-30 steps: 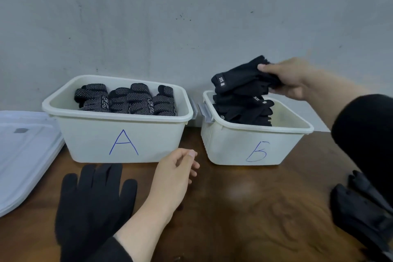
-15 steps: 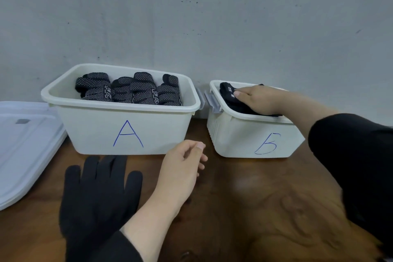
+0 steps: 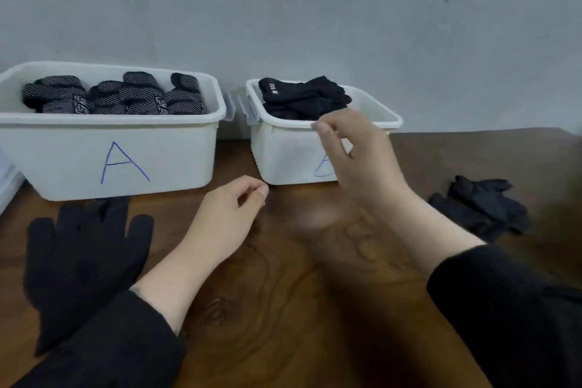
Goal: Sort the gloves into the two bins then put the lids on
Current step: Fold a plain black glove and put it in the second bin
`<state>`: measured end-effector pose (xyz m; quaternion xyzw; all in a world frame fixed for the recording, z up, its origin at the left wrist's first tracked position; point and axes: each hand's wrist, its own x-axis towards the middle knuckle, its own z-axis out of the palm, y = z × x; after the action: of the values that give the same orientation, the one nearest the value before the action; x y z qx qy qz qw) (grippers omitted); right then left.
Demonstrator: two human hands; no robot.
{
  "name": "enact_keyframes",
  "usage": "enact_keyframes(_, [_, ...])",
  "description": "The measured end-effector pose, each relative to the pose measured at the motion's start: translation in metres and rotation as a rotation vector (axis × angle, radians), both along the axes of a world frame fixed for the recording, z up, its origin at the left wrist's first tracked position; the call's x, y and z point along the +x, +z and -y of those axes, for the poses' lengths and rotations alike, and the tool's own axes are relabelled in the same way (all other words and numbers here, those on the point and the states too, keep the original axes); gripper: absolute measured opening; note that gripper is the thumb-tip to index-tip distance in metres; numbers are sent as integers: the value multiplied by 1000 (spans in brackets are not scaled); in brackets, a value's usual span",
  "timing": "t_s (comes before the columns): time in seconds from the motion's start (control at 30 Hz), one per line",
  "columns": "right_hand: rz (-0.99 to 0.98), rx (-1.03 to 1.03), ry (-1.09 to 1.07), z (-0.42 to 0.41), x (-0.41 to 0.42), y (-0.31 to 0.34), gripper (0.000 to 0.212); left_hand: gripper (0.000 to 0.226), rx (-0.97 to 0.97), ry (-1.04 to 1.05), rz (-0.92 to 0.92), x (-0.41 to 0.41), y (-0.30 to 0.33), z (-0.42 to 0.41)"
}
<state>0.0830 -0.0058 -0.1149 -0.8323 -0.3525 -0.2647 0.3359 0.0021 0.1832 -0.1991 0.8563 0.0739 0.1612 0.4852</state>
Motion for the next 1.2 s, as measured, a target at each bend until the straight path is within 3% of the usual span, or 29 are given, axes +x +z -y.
enact_keyframes(0.17, [-195, -202, -111, 48, -56, -80, 24, 24, 120, -82, -25, -14, 1, 43])
enact_keyframes(0.33, [-318, -344, -228, 83, -77, -101, 32, 26, 100, -90, -19, -25, -4, 89])
enact_keyframes(0.6, [-270, -79, -296, 94, -83, -105, 23, 28, 175, -118, -25, -39, -9, 127])
enact_keyframes(0.8, [-54, -134, -504, 135, -69, -100, 21, 29, 212, -173, -24, -46, -10, 131])
enact_keyframes(0.87, [-80, -220, -611, 157, -58, -91, 23, 29, 203, -179, -26, -46, -9, 131])
enact_keyframes(1.03, [-398, -694, -766, 190, -28, -68, 23, 28, 173, -183, -26, -45, -9, 131])
enact_keyframes(1.13, [-367, -812, -764, 183, -22, -65, 4, 27, 173, -189, -11, -45, -8, 129])
enact_keyframes(1.2, [-342, -799, -735, 167, -24, -62, 11, 27, 174, -190, 7, -45, -9, 127])
